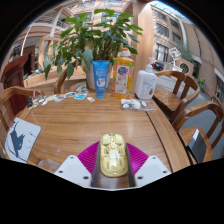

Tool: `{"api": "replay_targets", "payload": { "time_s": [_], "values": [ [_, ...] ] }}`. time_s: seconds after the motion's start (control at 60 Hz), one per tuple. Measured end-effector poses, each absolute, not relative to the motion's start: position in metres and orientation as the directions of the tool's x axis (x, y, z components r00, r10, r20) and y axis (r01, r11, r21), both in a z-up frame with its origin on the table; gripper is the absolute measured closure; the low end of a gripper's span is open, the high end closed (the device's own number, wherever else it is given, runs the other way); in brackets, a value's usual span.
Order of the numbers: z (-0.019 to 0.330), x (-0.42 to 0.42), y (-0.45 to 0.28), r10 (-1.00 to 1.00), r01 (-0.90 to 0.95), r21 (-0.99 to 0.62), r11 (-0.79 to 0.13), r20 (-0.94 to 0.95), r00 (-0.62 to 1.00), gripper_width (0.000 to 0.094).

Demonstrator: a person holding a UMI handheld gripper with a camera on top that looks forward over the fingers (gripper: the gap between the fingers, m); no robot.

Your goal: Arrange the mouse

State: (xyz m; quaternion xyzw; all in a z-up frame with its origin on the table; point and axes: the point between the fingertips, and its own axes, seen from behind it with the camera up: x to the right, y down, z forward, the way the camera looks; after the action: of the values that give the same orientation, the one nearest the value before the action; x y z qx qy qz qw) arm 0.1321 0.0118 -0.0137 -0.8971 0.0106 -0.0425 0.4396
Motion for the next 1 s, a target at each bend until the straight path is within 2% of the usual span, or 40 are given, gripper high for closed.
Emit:
{"api": "replay_targets", "payload": {
  "time_s": [0.1,0.217,0.283,0.367,0.55,0.617,0.65,0.717,0.767,0.8,0.817,0.867,0.95,1.0],
  "values": [
    [-0.011,0.132,0.011,-0.059,0.032,-0.792,-0.61,0.085,0.995,0.0585],
    [-0.006,0.139,0.009,-0.098,0.021,-0.791,-0.611,0.102,0.99,0.0586],
    [0.015,0.141,0.01,-0.124,0.001,-0.812,-0.584,0.09,0.988,0.0584],
    [0.071,0.14,0.016,-0.158,-0.011,-0.863,-0.506,0.08,0.984,0.0586],
    [0.235,0.069,0.019,-0.122,-0.01,-0.972,-0.235,0.02,0.992,0.0586],
    [0.272,0.019,0.019,-0.061,0.004,-0.984,-0.176,0.015,0.998,0.0587],
    [0.278,-0.01,0.015,-0.021,0.018,-0.986,-0.165,0.022,1.0,0.0588],
    [0.271,-0.078,0.003,0.055,0.043,-0.989,-0.145,0.035,0.998,0.0588],
    [0.245,-0.109,0.02,0.112,0.08,-0.976,-0.202,0.058,0.992,0.0589],
    [0.216,-0.14,0.01,0.154,0.097,-0.964,-0.247,0.06,0.986,0.0589],
    [0.189,-0.158,0.005,0.17,0.103,-0.96,-0.261,0.059,0.984,0.0589],
    [0.154,-0.18,0.013,0.21,0.132,-0.928,-0.348,0.06,0.976,0.059],
    [0.071,-0.211,0.006,0.253,0.174,-0.871,-0.46,0.059,0.966,0.0588],
    [0.045,-0.222,-0.003,0.261,0.189,-0.839,-0.51,0.058,0.963,0.0587]
  ]
}}
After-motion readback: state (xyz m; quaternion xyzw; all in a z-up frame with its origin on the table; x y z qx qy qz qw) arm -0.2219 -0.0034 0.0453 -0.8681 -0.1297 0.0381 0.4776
